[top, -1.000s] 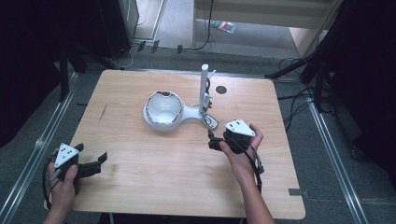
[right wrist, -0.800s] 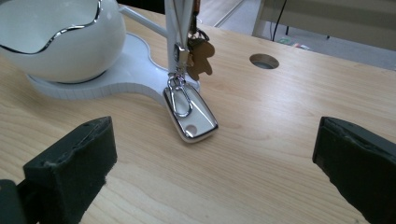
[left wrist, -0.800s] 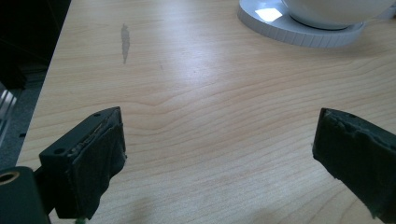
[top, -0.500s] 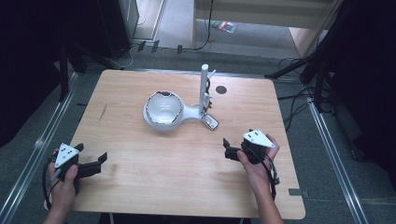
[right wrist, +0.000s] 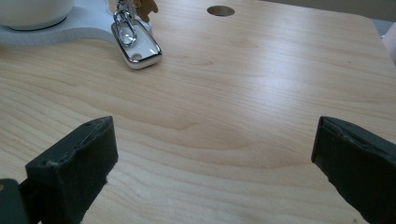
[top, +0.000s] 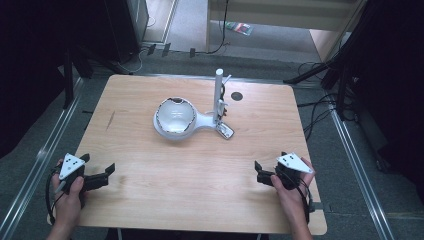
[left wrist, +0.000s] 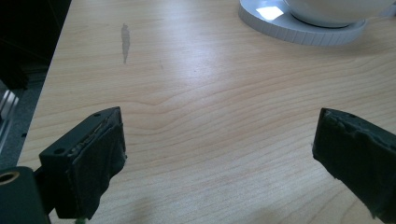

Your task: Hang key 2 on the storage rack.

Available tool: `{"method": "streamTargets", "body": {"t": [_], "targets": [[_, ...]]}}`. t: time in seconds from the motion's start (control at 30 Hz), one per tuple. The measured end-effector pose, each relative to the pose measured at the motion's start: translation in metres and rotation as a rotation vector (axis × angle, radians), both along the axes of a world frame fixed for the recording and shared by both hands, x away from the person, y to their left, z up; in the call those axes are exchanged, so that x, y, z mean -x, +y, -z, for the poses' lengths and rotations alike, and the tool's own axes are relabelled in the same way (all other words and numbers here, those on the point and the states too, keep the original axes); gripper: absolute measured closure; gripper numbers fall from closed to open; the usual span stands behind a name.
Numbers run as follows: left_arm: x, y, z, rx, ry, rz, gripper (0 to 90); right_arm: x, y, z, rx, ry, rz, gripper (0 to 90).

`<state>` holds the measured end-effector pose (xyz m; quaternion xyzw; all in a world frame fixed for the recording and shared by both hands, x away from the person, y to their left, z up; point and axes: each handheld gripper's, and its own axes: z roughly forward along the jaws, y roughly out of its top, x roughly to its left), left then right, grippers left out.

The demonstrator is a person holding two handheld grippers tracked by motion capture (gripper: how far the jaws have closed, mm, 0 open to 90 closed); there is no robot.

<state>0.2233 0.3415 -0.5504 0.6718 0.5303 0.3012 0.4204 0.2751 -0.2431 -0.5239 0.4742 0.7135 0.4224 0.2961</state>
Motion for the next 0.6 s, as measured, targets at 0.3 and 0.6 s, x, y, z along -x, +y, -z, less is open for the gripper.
{"method": "streamTargets", "body": {"t": [0.3, 0.6], "targets": [[0.0, 0.0, 0.0, -0.001, 0.001, 0.001, 2.6, 0.017, -0.034, 0.011, -0.02, 0.027, 0.063, 0.3], [0.0, 0.0, 0.0, -0.001, 0.0, -0.001, 2.6, 0.034, -0.065, 0.016, -0.031, 0.038, 0.123, 0.3]]}}
